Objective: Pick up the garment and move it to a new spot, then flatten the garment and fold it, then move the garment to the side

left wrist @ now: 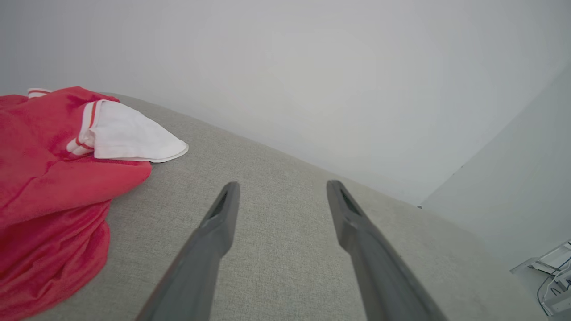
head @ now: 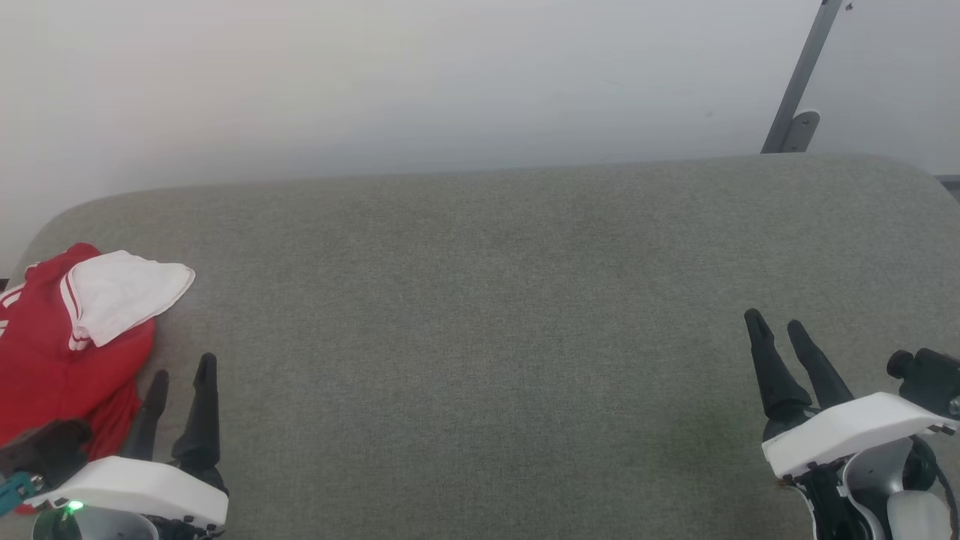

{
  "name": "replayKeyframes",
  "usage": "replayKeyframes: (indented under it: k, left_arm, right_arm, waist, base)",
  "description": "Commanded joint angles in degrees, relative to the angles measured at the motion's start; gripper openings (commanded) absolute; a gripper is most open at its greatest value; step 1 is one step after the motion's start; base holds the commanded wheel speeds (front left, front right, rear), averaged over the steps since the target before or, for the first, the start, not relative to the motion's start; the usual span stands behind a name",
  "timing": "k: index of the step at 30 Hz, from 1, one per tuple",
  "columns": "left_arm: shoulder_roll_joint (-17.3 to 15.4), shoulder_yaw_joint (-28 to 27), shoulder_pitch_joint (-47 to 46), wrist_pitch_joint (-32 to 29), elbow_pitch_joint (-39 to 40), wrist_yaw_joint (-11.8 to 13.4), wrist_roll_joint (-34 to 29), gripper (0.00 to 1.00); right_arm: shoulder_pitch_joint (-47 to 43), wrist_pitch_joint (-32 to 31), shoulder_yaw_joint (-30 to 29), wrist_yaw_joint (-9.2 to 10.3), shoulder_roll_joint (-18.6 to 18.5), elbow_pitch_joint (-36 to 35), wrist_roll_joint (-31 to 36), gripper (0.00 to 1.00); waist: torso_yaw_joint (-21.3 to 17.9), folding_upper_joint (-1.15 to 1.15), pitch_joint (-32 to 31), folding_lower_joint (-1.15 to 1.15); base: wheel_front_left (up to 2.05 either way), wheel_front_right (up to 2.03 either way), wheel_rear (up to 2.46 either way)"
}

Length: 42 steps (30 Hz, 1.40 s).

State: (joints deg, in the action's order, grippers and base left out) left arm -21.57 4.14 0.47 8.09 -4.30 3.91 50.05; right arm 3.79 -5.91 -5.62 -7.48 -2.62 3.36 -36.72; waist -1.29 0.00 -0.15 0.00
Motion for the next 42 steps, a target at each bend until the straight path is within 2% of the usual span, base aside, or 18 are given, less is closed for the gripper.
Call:
replayKeyframes:
  k: [1,23,42]
  left_arm:
    - [-1.0,0.2,0.3,0.8,1.1,0.4,-1.7,1.0]
    - [-4.3,2.5,2.4,3.8,4.5,2.7,-10.4,1.0]
    - [-7.2,4.0,3.8,5.9,7.2,4.5,-15.4,1.0]
  right_arm:
    - [0.3,0.0,0.0,-0.01,-0.3,-1.2,2.0,1.0]
    - [0.2,0.4,0.5,-0.02,-0.3,-3.3,13.3,1.0]
    - [-0.3,0.7,0.9,-0.02,-0.3,-5.2,21.1,1.0]
  waist:
    - [-0.1,0.0,0.0,0.0]
    - [-0.3,0.0,-0.1,0.0]
    - [-0.7,0.0,0.1,0.0]
  base:
    - [0.0,0.0,0.0]
    - [0.0,0.0,0.0]
    - [0.0,0.0,0.0]
